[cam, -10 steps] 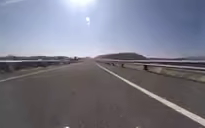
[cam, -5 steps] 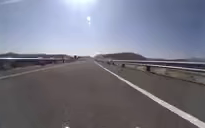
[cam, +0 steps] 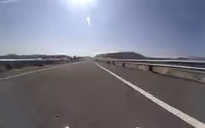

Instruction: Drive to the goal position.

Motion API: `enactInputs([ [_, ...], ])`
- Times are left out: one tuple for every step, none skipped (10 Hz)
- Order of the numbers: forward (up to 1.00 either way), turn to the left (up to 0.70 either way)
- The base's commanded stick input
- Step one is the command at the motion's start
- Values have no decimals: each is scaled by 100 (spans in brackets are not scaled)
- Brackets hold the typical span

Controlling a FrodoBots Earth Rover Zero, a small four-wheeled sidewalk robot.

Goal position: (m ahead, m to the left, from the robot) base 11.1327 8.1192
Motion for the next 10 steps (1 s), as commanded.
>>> enactInputs([
  [70, 0],
  [70, 0],
  [70, 0],
  [70, 0],
  [70, 0],
  [70, 0],
  [70, 0],
  [70, 0],
  [70, 0],
  [70, 0],
])
